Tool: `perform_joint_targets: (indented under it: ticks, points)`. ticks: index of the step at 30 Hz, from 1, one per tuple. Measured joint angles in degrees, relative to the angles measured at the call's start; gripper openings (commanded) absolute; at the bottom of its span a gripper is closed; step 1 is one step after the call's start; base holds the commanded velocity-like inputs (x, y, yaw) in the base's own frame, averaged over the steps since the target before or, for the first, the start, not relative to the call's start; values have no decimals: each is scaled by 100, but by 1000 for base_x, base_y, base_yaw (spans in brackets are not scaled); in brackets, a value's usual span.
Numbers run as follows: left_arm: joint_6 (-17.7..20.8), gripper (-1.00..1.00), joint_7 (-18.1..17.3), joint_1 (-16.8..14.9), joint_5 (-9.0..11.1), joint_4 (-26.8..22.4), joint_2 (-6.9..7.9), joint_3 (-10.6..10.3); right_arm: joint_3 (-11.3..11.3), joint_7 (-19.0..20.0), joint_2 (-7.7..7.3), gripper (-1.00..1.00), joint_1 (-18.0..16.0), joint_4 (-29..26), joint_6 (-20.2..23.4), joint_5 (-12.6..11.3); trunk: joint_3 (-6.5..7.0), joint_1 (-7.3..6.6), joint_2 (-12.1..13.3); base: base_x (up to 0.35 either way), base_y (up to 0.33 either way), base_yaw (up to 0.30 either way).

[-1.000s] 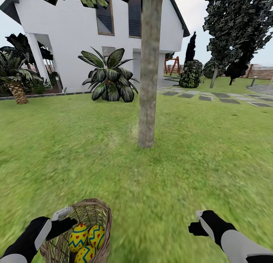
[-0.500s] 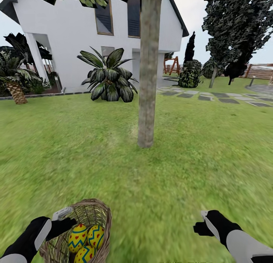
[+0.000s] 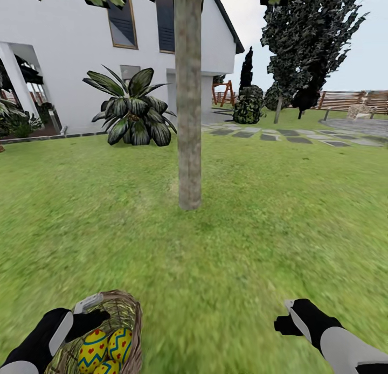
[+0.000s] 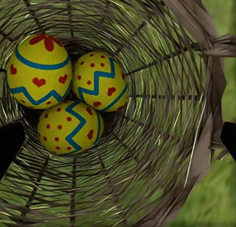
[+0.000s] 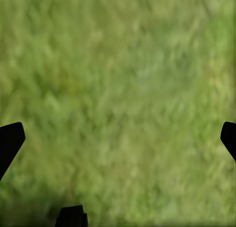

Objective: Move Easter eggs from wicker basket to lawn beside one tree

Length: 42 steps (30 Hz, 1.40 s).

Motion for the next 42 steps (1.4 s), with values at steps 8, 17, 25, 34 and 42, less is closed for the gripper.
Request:
perform_joint_targets:
  ticks: [8,17,25,34,42]
  points:
    - [5,100,0,1,-6,-3,2,12,5,0,15,100,0,0,-6,3,0,0,0,0,0,-6]
    - [5,100,-7,2,-2,-3,2,13,9,0,16,100,0,0,-9,3,0,0,0,0,0,0]
    - [11,100,-9,3,-1,-3,19,13,10,-1,17,100,0,0,-10,4,0,0,0,0,0,0]
    - [74,100,-60,2,-6,-11,691,14,9,0,17,100,0,1,-10,3,0,0,0,0,0,0]
    - [76,100,-50,1,-4,-3,710,-18,1,0,16,100,0,1,-10,2,0,0,0,0,0,0]
